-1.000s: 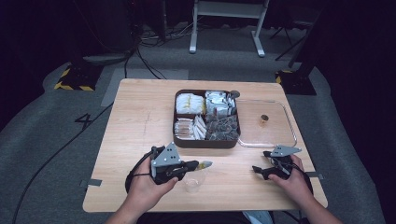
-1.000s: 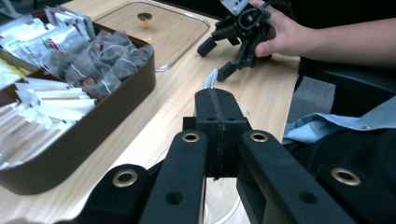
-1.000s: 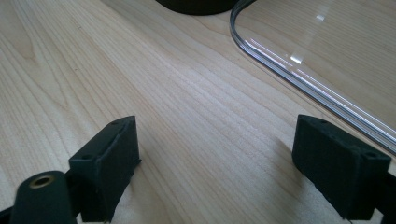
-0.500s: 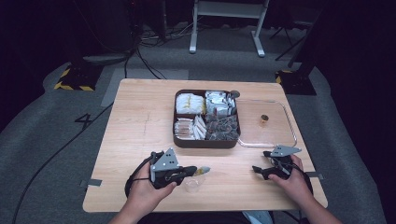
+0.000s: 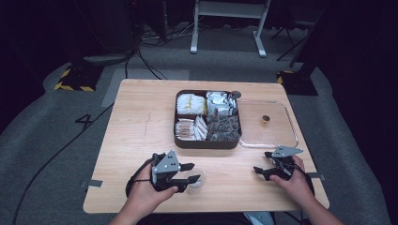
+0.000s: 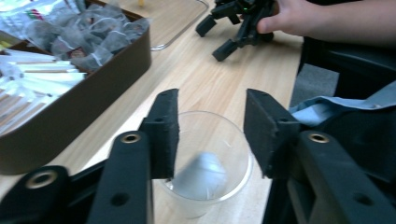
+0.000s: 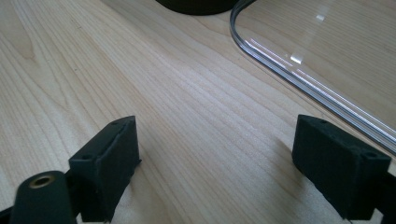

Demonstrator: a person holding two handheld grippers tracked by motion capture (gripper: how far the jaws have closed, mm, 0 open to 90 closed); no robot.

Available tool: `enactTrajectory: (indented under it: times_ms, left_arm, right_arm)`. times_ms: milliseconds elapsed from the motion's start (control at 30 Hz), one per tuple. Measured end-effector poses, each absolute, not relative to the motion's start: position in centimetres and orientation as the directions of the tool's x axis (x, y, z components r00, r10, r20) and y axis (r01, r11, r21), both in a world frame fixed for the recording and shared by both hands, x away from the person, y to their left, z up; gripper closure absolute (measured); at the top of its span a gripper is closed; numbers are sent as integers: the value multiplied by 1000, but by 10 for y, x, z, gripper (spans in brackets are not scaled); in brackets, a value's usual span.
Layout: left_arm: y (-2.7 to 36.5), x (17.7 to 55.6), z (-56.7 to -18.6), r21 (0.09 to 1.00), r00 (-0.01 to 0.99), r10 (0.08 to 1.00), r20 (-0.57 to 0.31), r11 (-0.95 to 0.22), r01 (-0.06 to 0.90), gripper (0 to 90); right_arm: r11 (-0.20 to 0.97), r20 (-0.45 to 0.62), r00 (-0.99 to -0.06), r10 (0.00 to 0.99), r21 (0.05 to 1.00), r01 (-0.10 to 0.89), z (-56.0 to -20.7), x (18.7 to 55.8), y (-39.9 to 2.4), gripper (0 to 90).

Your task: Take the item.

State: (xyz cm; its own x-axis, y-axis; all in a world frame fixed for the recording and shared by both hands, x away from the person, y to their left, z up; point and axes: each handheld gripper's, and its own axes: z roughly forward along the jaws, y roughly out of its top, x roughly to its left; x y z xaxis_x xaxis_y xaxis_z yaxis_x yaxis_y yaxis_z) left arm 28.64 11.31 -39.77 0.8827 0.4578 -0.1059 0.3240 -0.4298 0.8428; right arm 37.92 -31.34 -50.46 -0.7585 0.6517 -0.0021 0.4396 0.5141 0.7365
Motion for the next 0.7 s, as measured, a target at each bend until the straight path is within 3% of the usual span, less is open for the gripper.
enactTrajectory:
  times_ms: [700]
  left_arm:
    - [171, 291, -395, 823, 776, 629, -49, -414, 388, 416]
  right_arm:
    - [514, -2, -757, 653, 736, 441, -504, 380, -313, 147]
